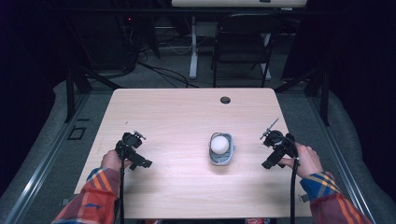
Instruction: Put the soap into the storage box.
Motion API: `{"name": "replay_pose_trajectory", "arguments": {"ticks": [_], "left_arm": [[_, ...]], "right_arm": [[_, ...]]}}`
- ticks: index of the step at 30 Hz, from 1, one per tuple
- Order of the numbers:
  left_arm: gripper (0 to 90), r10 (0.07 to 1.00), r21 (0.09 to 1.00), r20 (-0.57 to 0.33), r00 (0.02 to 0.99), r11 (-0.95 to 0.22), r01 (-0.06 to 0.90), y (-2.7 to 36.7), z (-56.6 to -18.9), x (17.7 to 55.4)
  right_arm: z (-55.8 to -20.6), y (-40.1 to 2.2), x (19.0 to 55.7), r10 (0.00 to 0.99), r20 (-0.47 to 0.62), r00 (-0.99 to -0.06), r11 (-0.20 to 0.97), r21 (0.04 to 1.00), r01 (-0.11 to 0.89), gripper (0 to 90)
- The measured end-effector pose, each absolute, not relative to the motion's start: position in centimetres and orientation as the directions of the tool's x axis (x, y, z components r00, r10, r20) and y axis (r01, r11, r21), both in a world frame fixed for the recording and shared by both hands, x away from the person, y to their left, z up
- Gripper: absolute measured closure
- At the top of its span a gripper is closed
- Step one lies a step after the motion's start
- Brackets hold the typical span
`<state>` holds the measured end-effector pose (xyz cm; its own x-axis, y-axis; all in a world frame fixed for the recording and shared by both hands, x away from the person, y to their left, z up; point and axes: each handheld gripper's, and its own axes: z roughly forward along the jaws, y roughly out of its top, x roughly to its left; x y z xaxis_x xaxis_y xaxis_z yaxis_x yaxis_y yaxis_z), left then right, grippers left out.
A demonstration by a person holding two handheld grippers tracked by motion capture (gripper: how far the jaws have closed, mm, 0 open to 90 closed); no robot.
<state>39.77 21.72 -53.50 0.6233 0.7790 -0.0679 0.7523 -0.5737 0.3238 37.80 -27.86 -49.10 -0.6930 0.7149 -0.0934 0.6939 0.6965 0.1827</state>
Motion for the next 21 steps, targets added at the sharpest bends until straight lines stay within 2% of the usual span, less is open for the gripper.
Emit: {"name": "replay_pose_trajectory", "arguments": {"ticks": [9,10,11,16,21], "left_arm": [[0.0,0.780,0.324,-0.070,0.622,-0.572,0.753,21.7,-53.5,39.7],[0.0,0.780,0.324,-0.070,0.622,-0.572,0.754,21.7,-53.5,39.7],[0.0,0.779,0.325,-0.069,0.624,-0.574,0.752,21.7,-53.5,39.7],[0.0,0.774,0.325,-0.069,0.630,-0.579,0.748,21.6,-53.4,39.6],[0.0,0.767,0.328,-0.064,0.639,-0.588,0.739,21.6,-53.3,39.6]], "right_arm": [[-51.6,-30.1,36.0,0.757,-0.075,-0.649,0.652,0.164,0.741,0.0],[-52.0,-30.3,35.6,0.780,-0.065,-0.623,0.622,0.189,0.760,0.0],[-52.1,-30.7,35.5,0.769,-0.065,-0.636,0.637,0.157,0.755,0.0],[-53.6,-31.2,34.6,0.793,-0.041,-0.607,0.606,0.153,0.781,0.0],[-53.7,-30.9,34.7,0.776,-0.064,-0.627,0.630,0.123,0.767,0.0]]}}
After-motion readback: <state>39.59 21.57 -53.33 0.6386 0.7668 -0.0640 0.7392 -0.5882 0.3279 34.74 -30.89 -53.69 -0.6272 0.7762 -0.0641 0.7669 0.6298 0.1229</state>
